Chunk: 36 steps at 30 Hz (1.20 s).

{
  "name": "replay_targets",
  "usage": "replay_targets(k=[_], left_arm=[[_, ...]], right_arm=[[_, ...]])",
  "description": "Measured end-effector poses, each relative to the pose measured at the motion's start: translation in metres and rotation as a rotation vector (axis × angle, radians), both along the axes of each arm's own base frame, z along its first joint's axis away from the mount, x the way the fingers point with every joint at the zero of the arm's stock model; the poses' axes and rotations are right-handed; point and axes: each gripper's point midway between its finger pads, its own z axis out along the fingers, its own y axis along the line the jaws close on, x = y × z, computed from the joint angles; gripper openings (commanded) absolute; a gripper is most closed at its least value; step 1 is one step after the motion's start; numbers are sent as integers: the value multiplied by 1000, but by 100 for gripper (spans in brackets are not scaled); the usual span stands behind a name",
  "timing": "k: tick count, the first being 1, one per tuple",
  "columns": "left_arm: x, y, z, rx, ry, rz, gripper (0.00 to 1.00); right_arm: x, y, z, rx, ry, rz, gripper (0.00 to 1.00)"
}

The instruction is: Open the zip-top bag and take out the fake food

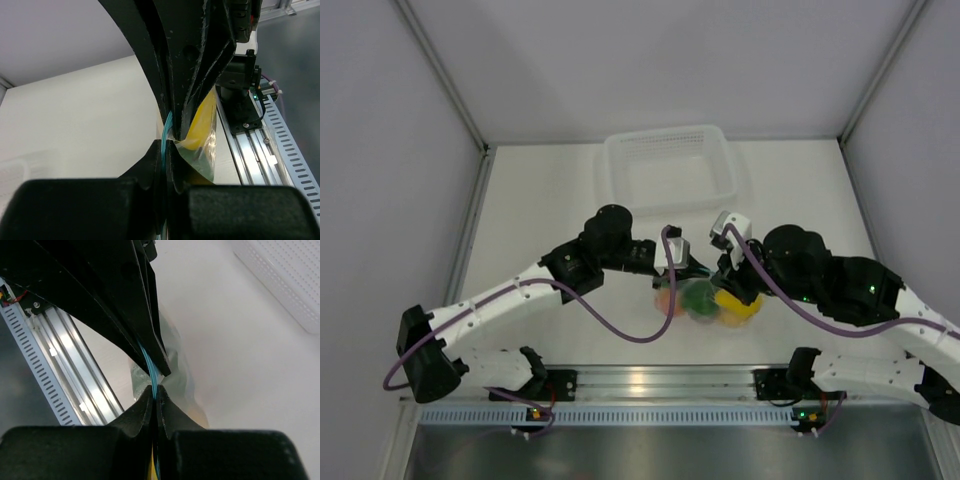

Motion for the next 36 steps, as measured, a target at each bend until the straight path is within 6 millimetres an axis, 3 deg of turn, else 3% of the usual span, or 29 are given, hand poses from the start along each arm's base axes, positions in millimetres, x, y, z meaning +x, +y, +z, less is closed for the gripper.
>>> replay_targets(k=[3,5,6,11,12,15,18,21,26,30,36], left_arm=[[0,0,-1,3,1,3,0],[1,1,-4,14,5,10,0],[2,1,-5,20,8,14,0],[8,4,-11,46,22,52,0],[9,4,-13,51,25,63,0],[12,5,-14,59,39,85,0],[10,9,-10,55,46,96,0],[4,16,5,25,44,100,0],[-10,32,37,-54,25,90,0],[-23,38,48,-78,48,53,0],[-34,38,52,-88,111,8,0]], right_arm=[[3,0,-1,0,-8,-12,0],[5,0,-5,6,-16,-23,6],[5,-1,-6,15,-18,-31,30],[11,-14,-3,84,-65,-110,47],[12,-18,1,110,-81,-125,55],[10,-33,19,231,-133,-170,64],[5,-57,39,369,-196,-209,65],[-4,-81,56,522,-255,-233,74],[-22,-111,62,691,-310,-226,79],[-35,-112,62,752,-326,-157,77],[-52,-84,56,749,-319,13,69]])
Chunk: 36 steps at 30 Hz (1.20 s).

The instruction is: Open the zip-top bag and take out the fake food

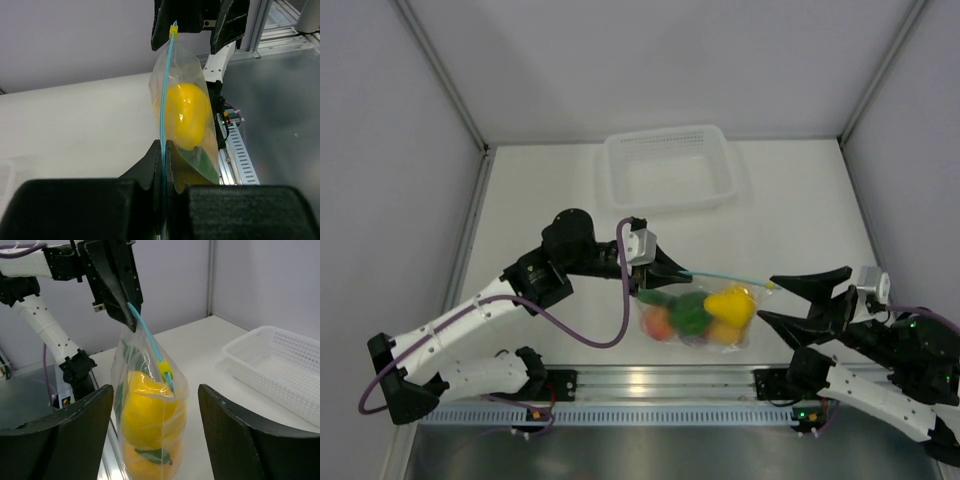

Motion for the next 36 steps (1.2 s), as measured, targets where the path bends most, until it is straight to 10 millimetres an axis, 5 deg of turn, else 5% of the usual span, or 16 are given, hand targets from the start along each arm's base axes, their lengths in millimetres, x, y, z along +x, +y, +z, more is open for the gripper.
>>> replay_targets(k=[4,11,19,25,31,33,36], left_arm=[[-7,0,6,-19,29,-33,0],[-16,3,15,-45,35,-70,0],[-18,3,18,-55,31,-79,0],[-18,5,18,-60,27,-70,0],[-18,5,19,-62,26,-68,0],[-17,5,19,-62,26,-68,0],[-16,5,19,-63,25,-59,0]], right_arm=[[-5,18,-3,-28,-20,71,63],[-10,29,-1,-17,-59,123,23],[-15,32,5,4,-85,153,15],[-16,32,6,4,-86,159,26],[-15,34,5,-4,-82,160,14],[-15,35,6,-9,-81,162,2],[-15,36,8,-11,-79,167,0]])
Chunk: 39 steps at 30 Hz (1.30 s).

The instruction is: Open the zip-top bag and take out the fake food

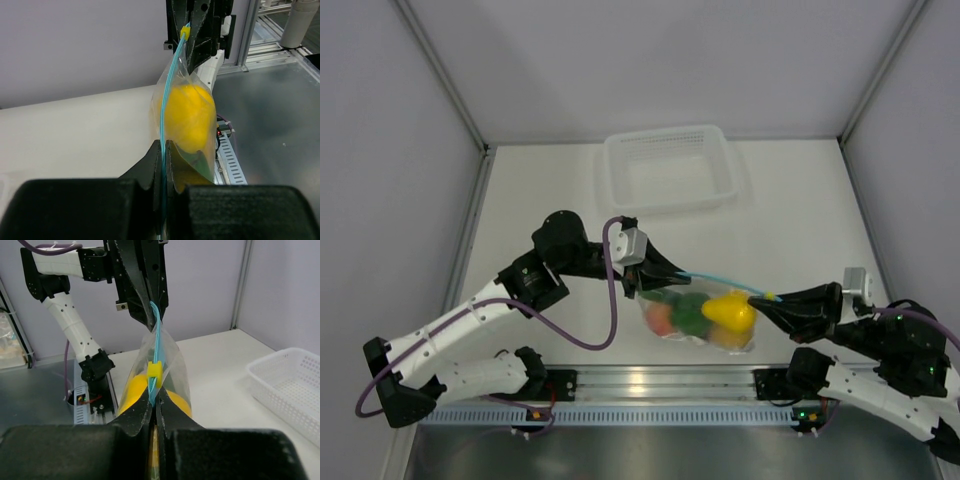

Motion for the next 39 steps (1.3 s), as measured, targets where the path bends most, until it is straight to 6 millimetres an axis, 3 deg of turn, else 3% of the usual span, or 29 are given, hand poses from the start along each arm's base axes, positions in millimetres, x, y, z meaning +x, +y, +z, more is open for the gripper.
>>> replay_targets(k=[2,3,5,7,9,10,12,14,18,23,28,36,37,39], left_arm=[[3,0,0,-1,0,19,7],[7,-1,0,-2,0,38,22],[13,-2,0,-5,-6,70,25],[19,-2,0,-7,-6,104,35],[24,-3,0,-12,-18,126,55],[26,-4,1,-14,-22,136,59],[32,-6,-1,-12,-24,157,68],[38,-9,-6,-3,-25,175,84],[43,-16,-19,28,-7,176,98],[31,-24,-27,44,15,81,98],[20,-31,-24,16,38,-7,97],[13,-38,-33,33,74,-79,67],[13,-38,-33,33,76,-81,57],[13,-38,-33,33,81,-82,47]], right_arm=[[0,0,2,-1,1,-1,0],[2,1,2,-4,4,-5,0],[5,3,4,-16,14,-19,0],[10,7,6,-36,29,-33,0],[16,14,5,-67,48,-46,0],[21,17,4,-85,60,-58,0],[29,24,1,-125,84,-83,0],[38,31,-6,-176,110,-110,0],[50,41,-24,-303,158,-144,0],[55,51,-45,-468,200,-135,0],[54,54,-64,-556,226,-121,0],[54,52,-69,-582,228,-120,0],[54,52,-69,-583,227,-120,0],[54,52,-69,-584,228,-120,0]])
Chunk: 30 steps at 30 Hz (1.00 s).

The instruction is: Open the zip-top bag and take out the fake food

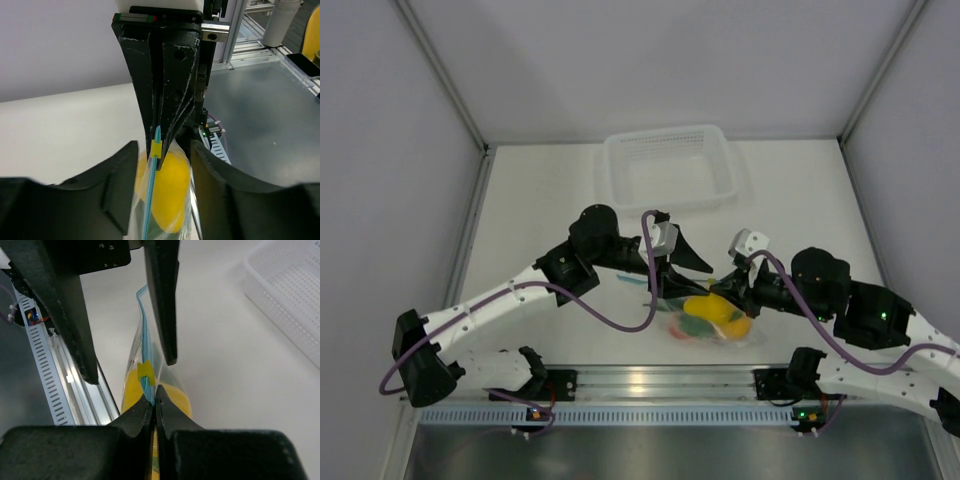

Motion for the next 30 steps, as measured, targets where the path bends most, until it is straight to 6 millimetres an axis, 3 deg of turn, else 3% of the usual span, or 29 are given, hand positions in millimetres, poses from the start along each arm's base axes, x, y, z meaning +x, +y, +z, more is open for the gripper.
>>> replay_targets(k=[1,2,9,10,11,13,23,27,28,30], left_arm=[[0,0,1,-2,-2,0,39],[0,0,0,-3,-1,0,37],[5,-7,-9,15,11,-1,40],[5,-8,-11,20,14,-1,37],[5,-8,-12,22,17,-1,26],[6,-9,-13,25,19,-2,20],[6,-10,-15,27,20,0,25],[6,-11,-15,27,21,0,13],[7,-11,-15,27,20,1,6],[7,-11,-15,27,20,3,4]], right_arm=[[0,0,1,0,0,0,0],[0,0,1,0,0,0,0],[2,-1,2,-5,-1,-9,0],[2,0,2,-3,-2,-11,0],[2,-1,3,-5,-2,-11,0],[2,-1,5,-4,-2,-12,0],[4,1,2,-15,2,-15,0],[4,1,1,-18,3,-16,0],[4,1,1,-18,2,-18,0],[5,1,1,-19,1,-21,0]])
